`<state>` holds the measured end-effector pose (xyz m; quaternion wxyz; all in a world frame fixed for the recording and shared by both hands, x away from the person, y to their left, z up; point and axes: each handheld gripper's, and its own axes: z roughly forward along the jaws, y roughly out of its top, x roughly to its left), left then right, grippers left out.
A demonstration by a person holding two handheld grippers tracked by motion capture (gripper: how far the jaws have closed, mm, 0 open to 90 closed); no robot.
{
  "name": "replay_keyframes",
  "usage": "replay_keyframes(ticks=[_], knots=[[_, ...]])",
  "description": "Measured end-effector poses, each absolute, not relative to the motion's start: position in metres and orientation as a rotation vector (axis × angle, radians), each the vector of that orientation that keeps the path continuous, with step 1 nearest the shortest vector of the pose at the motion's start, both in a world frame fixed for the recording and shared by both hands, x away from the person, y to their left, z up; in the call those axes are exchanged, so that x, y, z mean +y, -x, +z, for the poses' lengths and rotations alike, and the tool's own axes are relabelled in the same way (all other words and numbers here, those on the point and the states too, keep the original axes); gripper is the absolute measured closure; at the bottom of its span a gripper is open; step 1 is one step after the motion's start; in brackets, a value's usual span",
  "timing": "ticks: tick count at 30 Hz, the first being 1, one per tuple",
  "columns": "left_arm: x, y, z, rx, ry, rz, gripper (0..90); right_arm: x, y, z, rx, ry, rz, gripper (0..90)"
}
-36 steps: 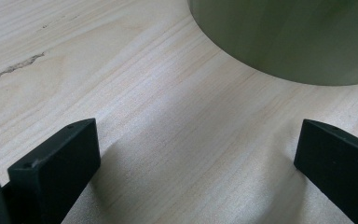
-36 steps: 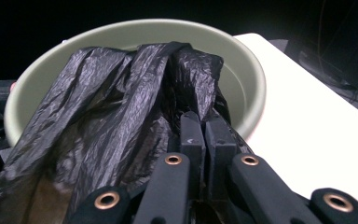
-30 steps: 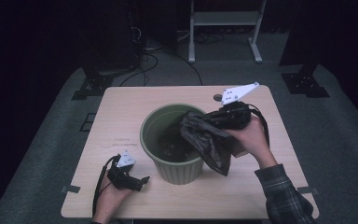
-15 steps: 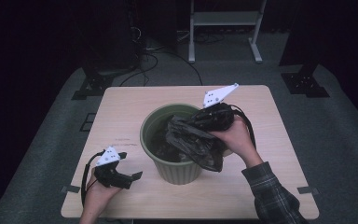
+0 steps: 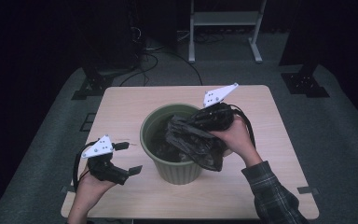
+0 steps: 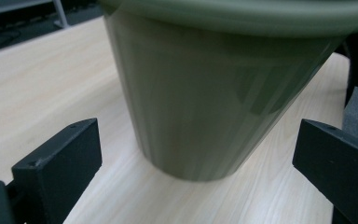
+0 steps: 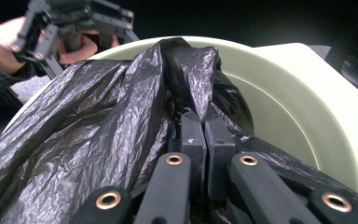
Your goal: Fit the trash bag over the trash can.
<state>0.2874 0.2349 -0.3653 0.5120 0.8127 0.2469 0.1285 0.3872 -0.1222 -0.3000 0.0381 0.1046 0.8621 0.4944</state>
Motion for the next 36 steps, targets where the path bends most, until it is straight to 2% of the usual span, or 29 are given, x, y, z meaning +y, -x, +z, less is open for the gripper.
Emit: replay_keyframes(ticks=[9,12,19,23,27,36], knots=[[0.225,-0.283,-0.326,0.492,-1.920,0.333,9.7,-0.123,-0.387,-0.300,2.649,-0.317,1.515,88.5],[0.222,-0.284,-0.313,0.455,-1.911,0.331,20.3,-0.124,-0.387,-0.299,2.650,-0.316,1.517,88.5],[0.208,-0.296,-0.289,0.387,-1.917,0.338,33.0,-0.124,-0.387,-0.299,2.650,-0.311,1.519,88.5],[0.194,-0.307,-0.285,0.372,-1.930,0.350,31.0,-0.124,-0.387,-0.300,2.653,-0.307,1.523,88.5],[0.181,-0.318,-0.284,0.355,-1.944,0.373,25.1,-0.123,-0.386,-0.299,2.654,-0.295,1.536,88.5],[0.155,-0.339,-0.290,0.329,-2.010,0.354,23.8,-0.122,-0.386,-0.300,2.658,-0.277,1.562,88.5]])
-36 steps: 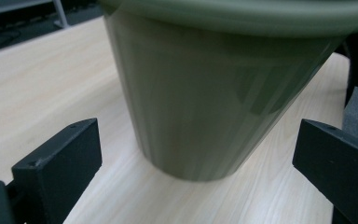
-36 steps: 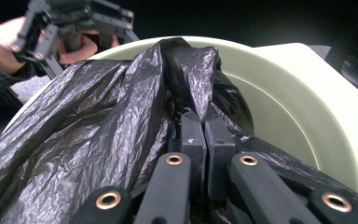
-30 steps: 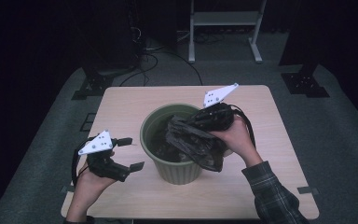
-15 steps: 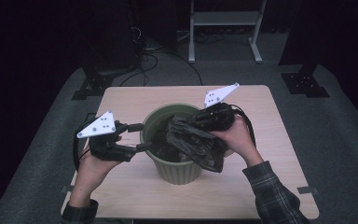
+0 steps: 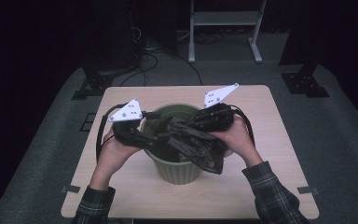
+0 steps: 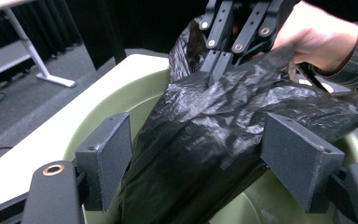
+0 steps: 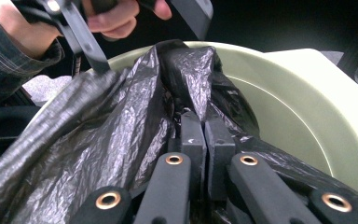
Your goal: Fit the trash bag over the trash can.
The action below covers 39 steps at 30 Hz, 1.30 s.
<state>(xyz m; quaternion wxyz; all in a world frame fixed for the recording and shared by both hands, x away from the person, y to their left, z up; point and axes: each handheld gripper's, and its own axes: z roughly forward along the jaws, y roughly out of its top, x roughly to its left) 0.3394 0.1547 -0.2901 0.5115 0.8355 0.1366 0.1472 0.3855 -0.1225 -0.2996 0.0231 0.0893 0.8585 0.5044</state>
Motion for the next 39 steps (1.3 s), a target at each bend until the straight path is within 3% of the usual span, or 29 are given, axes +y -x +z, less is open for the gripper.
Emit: replay_keyframes(ticks=[8,13,16,31,39], knots=[[0.147,-0.343,-0.296,0.275,-2.097,0.297,41.8,-0.122,-0.386,-0.297,2.637,-0.268,1.613,87.9],[0.144,-0.340,-0.296,0.284,-2.155,0.232,74.0,-0.119,-0.385,-0.292,2.614,-0.268,1.629,85.8],[0.148,-0.340,-0.297,0.345,-2.162,0.246,83.8,-0.120,-0.384,-0.290,2.599,-0.290,1.610,71.4],[0.167,-0.340,-0.295,0.507,-2.106,0.331,85.3,-0.221,-0.364,-0.293,2.459,-0.485,1.636,58.3],[0.164,-0.336,-0.294,0.519,-2.117,0.358,85.1,-0.237,-0.352,-0.306,2.452,-0.510,1.678,48.9]])
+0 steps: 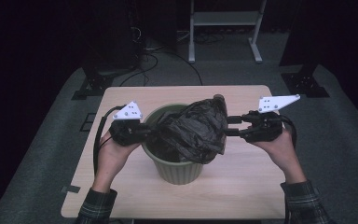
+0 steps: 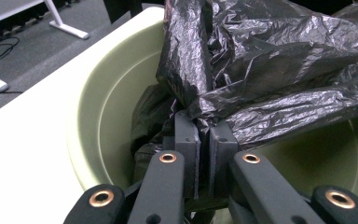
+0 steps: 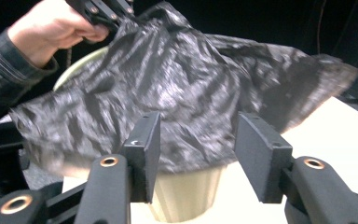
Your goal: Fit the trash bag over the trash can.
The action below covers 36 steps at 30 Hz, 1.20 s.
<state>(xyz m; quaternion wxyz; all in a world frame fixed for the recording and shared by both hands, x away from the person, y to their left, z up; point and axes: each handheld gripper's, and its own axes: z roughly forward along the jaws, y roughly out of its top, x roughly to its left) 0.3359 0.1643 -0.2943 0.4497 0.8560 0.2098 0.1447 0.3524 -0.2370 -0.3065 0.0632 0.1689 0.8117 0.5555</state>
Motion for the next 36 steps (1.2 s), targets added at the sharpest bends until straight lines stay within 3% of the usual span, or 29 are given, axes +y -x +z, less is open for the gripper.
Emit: replay_keyframes(ticks=[6,9,12,16,28,36], knots=[[0.160,-0.333,-0.293,0.521,-2.123,0.371,85.0,-0.218,-0.355,-0.314,2.484,-0.470,1.701,43.9],[0.160,-0.333,-0.293,0.518,-2.125,0.373,85.0,-0.211,-0.356,-0.317,2.499,-0.447,1.685,47.3],[0.161,-0.332,-0.293,0.513,-2.128,0.368,84.7,-0.208,-0.355,-0.317,2.493,-0.423,1.657,72.0],[0.159,-0.330,-0.294,0.502,-2.141,0.369,84.2,-0.208,-0.357,-0.317,2.500,-0.428,1.663,90.0],[0.139,-0.326,-0.298,0.428,-2.216,0.387,81.9,-0.167,-0.377,-0.296,2.485,-0.384,1.737,90.0],[0.128,-0.325,-0.301,0.369,-2.260,0.384,75.0,-0.122,-0.387,-0.288,2.530,-0.330,1.730,90.0]])
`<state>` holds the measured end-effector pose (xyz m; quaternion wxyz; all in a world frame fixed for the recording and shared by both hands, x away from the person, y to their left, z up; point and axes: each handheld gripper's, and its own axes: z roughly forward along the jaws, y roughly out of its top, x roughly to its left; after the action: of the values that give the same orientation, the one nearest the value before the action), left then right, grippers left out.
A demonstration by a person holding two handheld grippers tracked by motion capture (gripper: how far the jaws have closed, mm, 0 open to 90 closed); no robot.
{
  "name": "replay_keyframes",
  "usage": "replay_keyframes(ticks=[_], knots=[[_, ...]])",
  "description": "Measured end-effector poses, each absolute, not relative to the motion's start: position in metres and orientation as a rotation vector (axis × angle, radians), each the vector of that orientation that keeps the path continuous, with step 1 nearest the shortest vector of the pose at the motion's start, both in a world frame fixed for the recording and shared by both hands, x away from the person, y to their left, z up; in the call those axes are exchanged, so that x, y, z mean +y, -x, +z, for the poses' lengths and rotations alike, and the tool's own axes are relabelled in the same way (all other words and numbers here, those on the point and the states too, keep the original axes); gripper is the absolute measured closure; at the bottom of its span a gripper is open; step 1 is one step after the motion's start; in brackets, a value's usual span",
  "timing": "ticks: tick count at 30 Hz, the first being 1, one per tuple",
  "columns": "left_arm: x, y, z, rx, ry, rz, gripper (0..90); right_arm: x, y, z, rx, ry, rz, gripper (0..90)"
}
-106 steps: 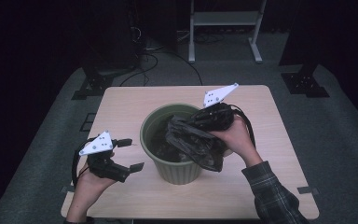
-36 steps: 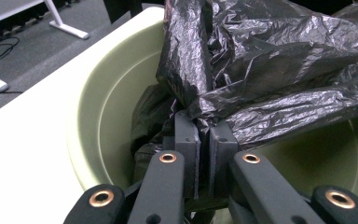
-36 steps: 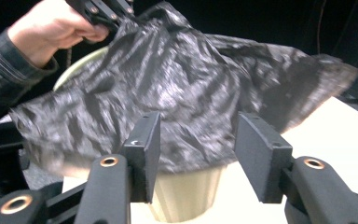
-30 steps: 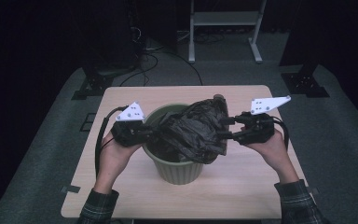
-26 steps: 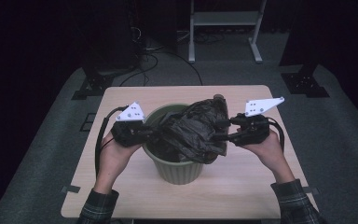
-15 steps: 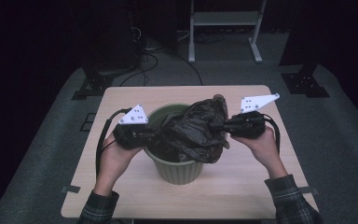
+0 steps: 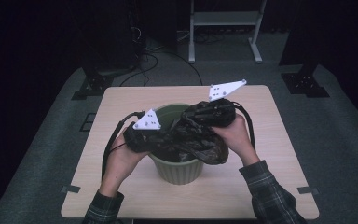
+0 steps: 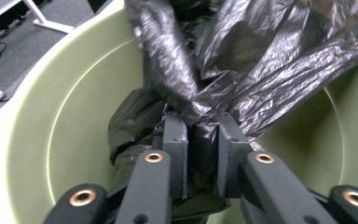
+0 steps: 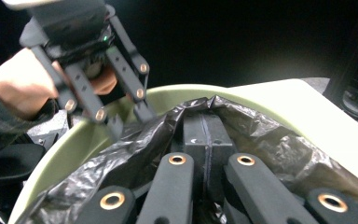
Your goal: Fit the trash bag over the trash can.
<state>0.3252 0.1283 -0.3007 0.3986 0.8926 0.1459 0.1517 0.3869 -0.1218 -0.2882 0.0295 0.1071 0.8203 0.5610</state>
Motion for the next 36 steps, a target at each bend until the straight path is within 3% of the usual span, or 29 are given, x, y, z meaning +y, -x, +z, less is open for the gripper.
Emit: replay_keyframes(ticks=[3,7,9,13,21,33,36], knots=[[0.127,-0.324,-0.301,0.361,-2.242,0.371,69.5,-0.112,-0.389,-0.289,2.538,-0.323,1.740,90.0],[0.136,-0.323,-0.298,0.383,-2.202,0.391,44.3,-0.111,-0.390,-0.289,2.546,-0.320,1.731,90.0],[0.142,-0.322,-0.294,0.391,-2.170,0.394,37.0,-0.113,-0.390,-0.290,2.547,-0.324,1.725,90.0],[0.151,-0.317,-0.279,0.375,-2.124,0.426,31.7,-0.114,-0.390,-0.291,2.555,-0.326,1.721,90.0],[0.144,-0.329,-0.267,0.360,-2.093,0.417,41.8,-0.113,-0.387,-0.289,2.554,-0.289,1.753,90.0],[0.111,-0.353,-0.277,0.319,-2.110,0.305,44.2,-0.125,-0.385,-0.283,2.532,-0.215,1.893,90.0],[0.106,-0.354,-0.277,0.299,-2.121,0.277,56.9,-0.126,-0.384,-0.283,2.526,-0.200,1.905,90.0]])
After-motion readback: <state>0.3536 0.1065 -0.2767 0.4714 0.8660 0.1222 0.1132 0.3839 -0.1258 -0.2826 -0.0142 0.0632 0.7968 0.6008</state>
